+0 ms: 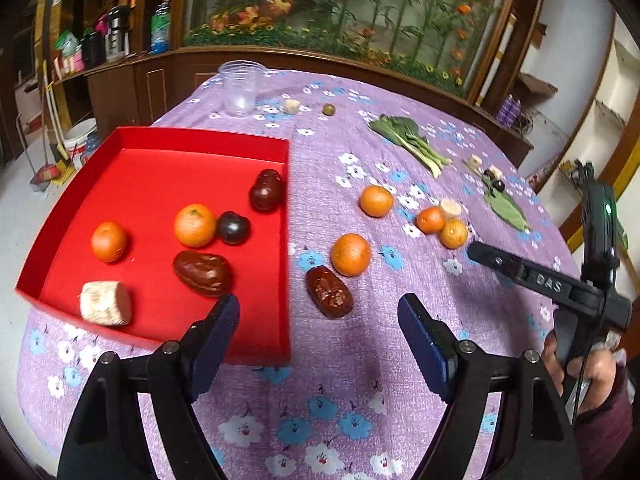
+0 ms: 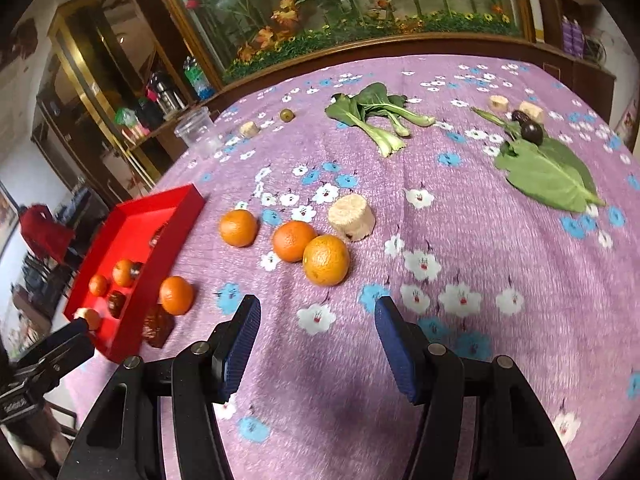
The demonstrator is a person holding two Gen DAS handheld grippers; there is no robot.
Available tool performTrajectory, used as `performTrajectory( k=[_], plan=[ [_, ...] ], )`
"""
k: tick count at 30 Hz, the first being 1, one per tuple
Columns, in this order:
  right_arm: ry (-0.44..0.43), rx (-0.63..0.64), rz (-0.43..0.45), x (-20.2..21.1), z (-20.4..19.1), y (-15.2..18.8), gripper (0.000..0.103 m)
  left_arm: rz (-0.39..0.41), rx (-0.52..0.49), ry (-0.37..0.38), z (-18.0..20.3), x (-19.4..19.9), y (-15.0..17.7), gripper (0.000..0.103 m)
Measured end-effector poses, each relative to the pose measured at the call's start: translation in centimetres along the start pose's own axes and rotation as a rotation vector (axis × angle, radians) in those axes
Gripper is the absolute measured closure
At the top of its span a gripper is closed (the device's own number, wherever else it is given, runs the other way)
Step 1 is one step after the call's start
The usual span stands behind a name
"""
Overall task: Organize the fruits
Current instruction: 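Move both open tools back toward the remaining oranges on the table, then grasp an orange with the left tool while the right tool grasps another orange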
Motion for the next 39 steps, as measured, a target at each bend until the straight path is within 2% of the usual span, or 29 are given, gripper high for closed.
performTrajectory(
  k=[8, 14, 23, 24, 25, 26, 27, 29, 31, 35, 36, 39],
  plan=[
    [0.018, 0.038, -0.037, -2.6, -0.3, -1.5, 0.039, -0.014, -0.104, -0.031, 1.9, -3.1, -1.8, 0.023],
    [0.008, 0.031, -0.054, -4.0, 0.2, -2.2, 0.039, -0.038, -0.143, -0.019, 3.0, -5.9, -3.1, 0.023],
    [0.009, 0.065, -0.028, -4.5, 0.0, -2.5, 0.039, -0.035, -0.228, 0.001, 4.5, -7.7, -3.9, 0.024],
    [0.014, 0.075, -0.025, -4.6, -0.1, -2.5, 0.039, -0.04, -0.237, -0.006, 4.6, -8.0, -3.9, 0.029],
    [0.018, 0.084, -0.023, -4.6, -0.2, -2.4, 0.039, -0.05, -0.242, -0.008, 4.6, -8.3, -3.9, 0.042],
    [0.021, 0.09, -0.022, -4.6, -0.3, -2.4, 0.039, -0.064, -0.246, -0.011, 4.5, -8.7, -3.9, 0.051],
    [0.025, 0.096, -0.02, -4.6, -0.3, -2.4, 0.039, -0.081, -0.246, -0.015, 4.4, -9.0, -3.8, 0.066],
    [0.035, 0.11, -0.017, -4.6, -0.4, -2.3, 0.051, -0.084, -0.248, -0.036, 4.1, -9.3, -3.6, 0.067],
    [0.027, 0.119, -0.016, -4.5, -0.6, -2.2, 0.056, -0.091, -0.23, -0.026, 3.7, -9.4, -3.6, 0.067],
    [0.034, 0.147, -0.014, -4.6, -1.1, -2.0, 0.057, -0.124, -0.22, -0.03, 3.7, -10.2, -3.4, 0.064],
    [0.033, 0.151, -0.017, -4.6, -1.2, -1.9, 0.057, -0.121, -0.238, -0.043, 4.0, -10.3, -3.3, 0.061],
    [0.031, 0.154, -0.017, -4.7, -1.2, -1.9, 0.057, -0.115, -0.252, -0.061, 4.4, -10.5, -3.0, 0.06]
  ],
)
Point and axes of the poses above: each gripper's, at about its wrist camera, not at the fingertips, and x roughly against the way its jaws point, z to its right, y to its underside, the point moved 1 cm from there along -x, roughly the way its jaws point, and after that the axes turned 1 degree about y, right-handed, at the moved point
